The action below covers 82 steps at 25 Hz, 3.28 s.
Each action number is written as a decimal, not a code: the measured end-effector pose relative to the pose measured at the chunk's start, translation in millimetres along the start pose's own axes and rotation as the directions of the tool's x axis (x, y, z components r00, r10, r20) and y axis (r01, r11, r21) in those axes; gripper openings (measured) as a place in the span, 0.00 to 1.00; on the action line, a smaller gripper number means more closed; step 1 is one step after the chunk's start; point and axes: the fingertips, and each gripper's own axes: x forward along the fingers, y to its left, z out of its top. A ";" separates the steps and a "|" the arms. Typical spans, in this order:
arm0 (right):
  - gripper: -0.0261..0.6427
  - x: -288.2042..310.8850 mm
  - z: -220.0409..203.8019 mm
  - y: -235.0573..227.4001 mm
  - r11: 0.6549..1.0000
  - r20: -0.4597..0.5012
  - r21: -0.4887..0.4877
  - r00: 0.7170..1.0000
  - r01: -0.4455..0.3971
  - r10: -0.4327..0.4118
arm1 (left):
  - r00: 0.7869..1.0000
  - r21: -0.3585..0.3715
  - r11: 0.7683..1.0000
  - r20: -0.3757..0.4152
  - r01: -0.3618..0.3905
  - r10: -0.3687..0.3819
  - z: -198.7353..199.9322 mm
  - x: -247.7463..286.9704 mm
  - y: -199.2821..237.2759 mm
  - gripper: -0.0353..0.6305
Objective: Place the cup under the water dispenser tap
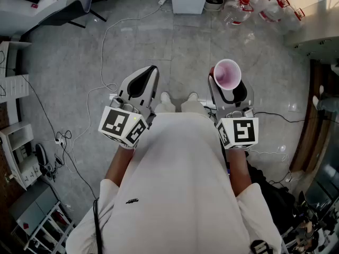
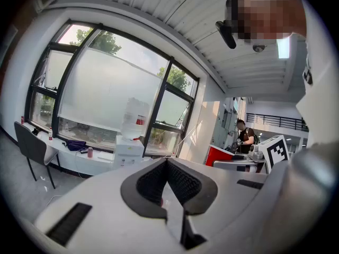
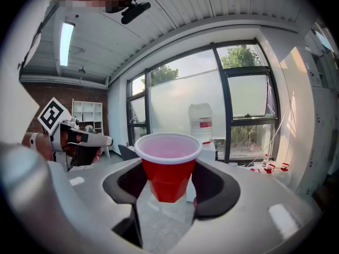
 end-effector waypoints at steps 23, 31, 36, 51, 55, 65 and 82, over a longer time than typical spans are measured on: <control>0.44 -17.5 -6.8 -38.7 0.997 0.010 0.031 0.997 -0.072 0.071 | 0.999 0.016 0.998 0.007 -0.052 0.052 -3.6 25.5 -36.1 0.06; 0.44 -15.5 -12.8 -72.8 0.995 0.017 0.041 0.996 -0.091 0.090 | 0.995 0.021 0.995 0.023 -0.097 0.096 -7.0 49.0 -36.1 0.06; 0.44 -2.0 -11.3 -86.4 0.995 0.018 0.048 0.996 -0.087 0.087 | 0.994 0.010 0.995 0.022 -0.103 0.103 -4.4 62.4 -24.5 0.06; 0.44 156.8 0.8 -146.4 0.998 -0.025 0.065 1.000 -0.008 0.010 | 1.000 -0.061 0.998 -0.024 0.007 -0.009 29.5 216.3 89.8 0.06; 0.44 229.0 20.0 -163.0 0.996 -0.027 0.086 0.999 0.037 -0.035 | 0.997 -0.080 0.995 -0.041 0.059 -0.062 63.5 274.8 138.7 0.06; 0.44 371.1 73.3 -195.3 0.990 0.002 0.058 0.992 0.130 -0.130 | 0.983 -0.029 0.986 -0.069 0.166 -0.168 127.6 379.5 228.5 0.06; 0.44 423.6 62.2 -246.3 0.998 -0.033 0.042 0.999 0.036 -0.034 | 0.980 -0.010 0.990 -0.145 0.138 -0.138 121.6 453.9 223.6 0.06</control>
